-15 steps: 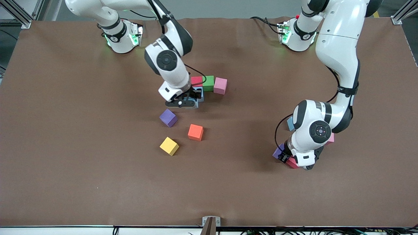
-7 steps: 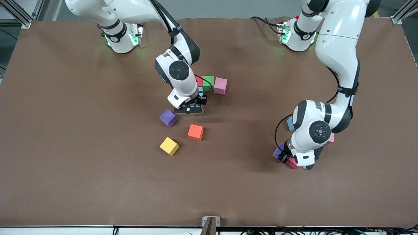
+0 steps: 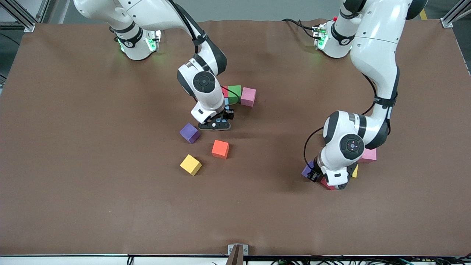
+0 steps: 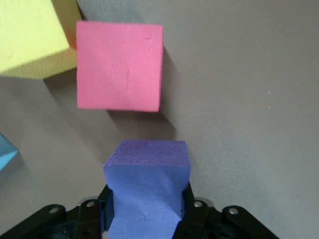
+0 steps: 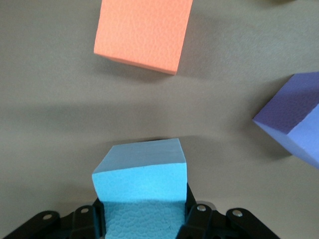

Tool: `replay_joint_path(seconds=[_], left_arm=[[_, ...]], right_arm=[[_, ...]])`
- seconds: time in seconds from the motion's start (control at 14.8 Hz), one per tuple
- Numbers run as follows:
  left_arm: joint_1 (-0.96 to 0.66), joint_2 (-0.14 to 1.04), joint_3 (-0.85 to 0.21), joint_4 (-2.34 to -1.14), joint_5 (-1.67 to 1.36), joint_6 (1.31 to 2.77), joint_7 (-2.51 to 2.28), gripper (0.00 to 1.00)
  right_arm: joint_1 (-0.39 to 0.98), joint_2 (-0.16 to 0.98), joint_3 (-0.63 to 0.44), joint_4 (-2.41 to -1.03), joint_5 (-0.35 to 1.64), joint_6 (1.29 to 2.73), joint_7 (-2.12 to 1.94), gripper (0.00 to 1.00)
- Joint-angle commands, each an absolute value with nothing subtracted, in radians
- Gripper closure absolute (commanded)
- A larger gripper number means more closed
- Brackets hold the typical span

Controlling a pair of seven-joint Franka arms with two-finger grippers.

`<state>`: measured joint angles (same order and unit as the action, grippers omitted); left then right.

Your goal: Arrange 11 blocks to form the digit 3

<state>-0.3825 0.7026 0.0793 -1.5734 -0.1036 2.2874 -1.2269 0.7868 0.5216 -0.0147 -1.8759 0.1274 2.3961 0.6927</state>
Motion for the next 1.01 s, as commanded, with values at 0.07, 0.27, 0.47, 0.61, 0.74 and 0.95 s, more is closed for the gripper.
replay_joint_path(seconds=[0.07,0.27,0.47,0.61,0.74,0.95], left_arm=[[-0.41,0.667,0.083,-1.578,-0.092,2.22,-1.321,0.58],[-0.417,0.649,0.081,-1.583,-0.092,2.191,-1.362,0.58],[-0.428,0.634,0.08,-1.586,-0.092,2.169,-1.374,0.58],[-0.428,0.62,0.08,-1.586,-0.092,2.137,-1.373,0.58],[-0.43,0.611,0.078,-1.588,-0.092,2.132,-1.373,0.58],[-0.436,0.6,0.074,-1.588,-0.092,2.131,-1.373,0.58]], right_arm=[[0.813,0.532,-0.021,-1.881,0.106,2.404,0.729,0.96],[0.828,0.532,-0.021,-1.913,0.106,2.446,0.747,0.96],[0.838,0.532,-0.023,-1.924,0.106,2.456,0.759,0.96],[0.839,0.532,-0.026,-1.933,0.106,2.457,0.762,0.96],[0.839,0.532,-0.028,-1.933,0.106,2.457,0.764,0.96],[0.839,0.532,-0.029,-1.934,0.106,2.457,0.764,0.95]])
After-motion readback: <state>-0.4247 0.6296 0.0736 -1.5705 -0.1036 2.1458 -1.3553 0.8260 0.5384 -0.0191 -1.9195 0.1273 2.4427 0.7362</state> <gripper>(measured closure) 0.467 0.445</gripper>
